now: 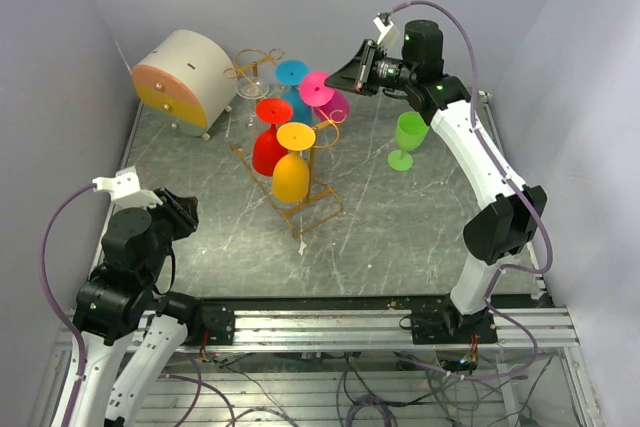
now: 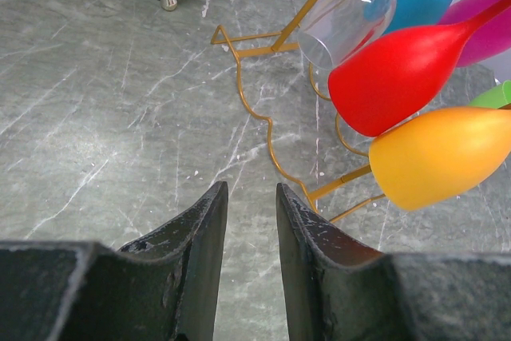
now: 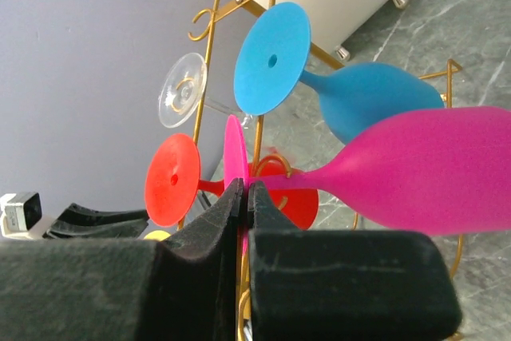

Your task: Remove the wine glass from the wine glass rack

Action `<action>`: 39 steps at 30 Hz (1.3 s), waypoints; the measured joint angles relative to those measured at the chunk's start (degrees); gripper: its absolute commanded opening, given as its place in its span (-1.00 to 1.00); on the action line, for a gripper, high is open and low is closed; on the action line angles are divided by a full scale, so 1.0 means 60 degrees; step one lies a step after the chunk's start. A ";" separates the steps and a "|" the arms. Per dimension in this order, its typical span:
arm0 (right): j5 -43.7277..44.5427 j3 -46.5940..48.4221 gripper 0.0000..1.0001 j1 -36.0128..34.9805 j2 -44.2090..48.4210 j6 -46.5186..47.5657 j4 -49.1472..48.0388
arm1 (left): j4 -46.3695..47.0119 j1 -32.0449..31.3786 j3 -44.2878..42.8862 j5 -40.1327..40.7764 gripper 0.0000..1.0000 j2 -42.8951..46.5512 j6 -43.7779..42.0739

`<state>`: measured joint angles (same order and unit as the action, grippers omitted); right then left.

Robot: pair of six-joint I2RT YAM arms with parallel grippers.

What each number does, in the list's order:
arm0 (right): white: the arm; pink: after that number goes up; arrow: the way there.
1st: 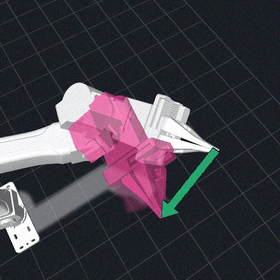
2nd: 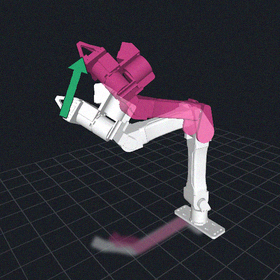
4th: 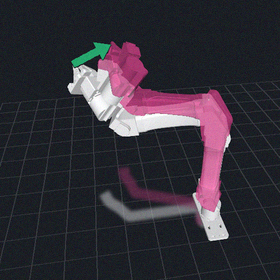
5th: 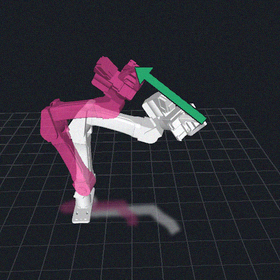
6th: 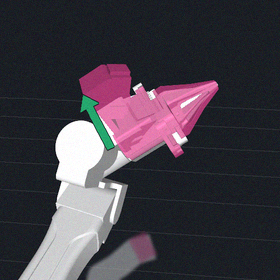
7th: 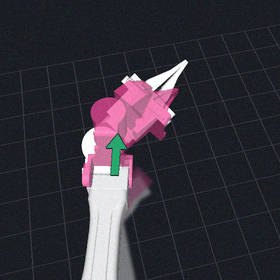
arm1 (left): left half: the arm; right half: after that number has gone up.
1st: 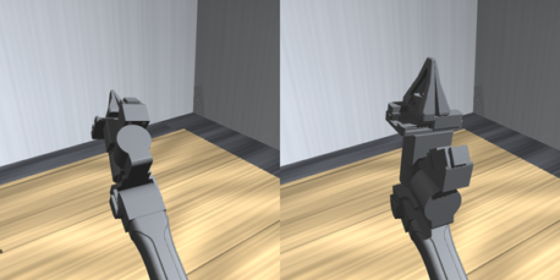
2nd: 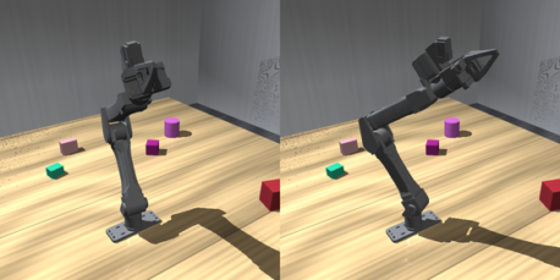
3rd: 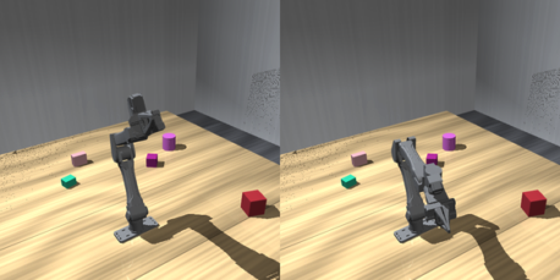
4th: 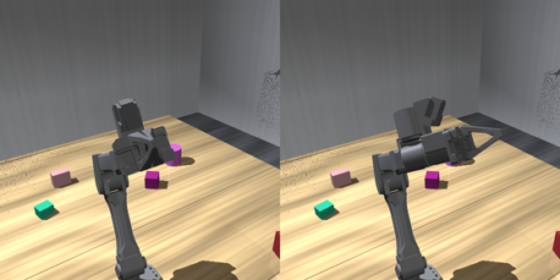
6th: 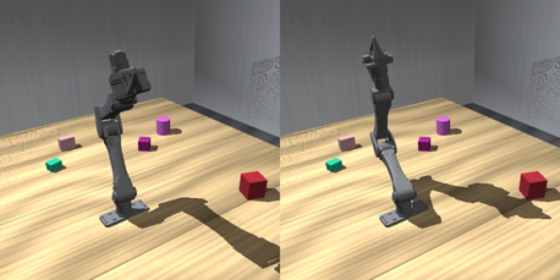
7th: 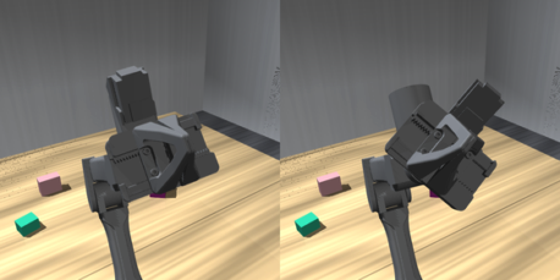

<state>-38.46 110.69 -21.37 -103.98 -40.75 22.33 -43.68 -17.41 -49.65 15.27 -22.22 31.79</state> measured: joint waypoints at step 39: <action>0.4273 -0.5042 -1.00 -0.3381 0.6637 0.9337 -0.4197 | 0.1698 0.0000 -0.8003 -0.6426 0.28 -0.7085 0.4437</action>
<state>-12.82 80.44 -41.65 -64.16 15.27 -2.85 -33.50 -17.41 -97.67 -23.29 -64.73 58.41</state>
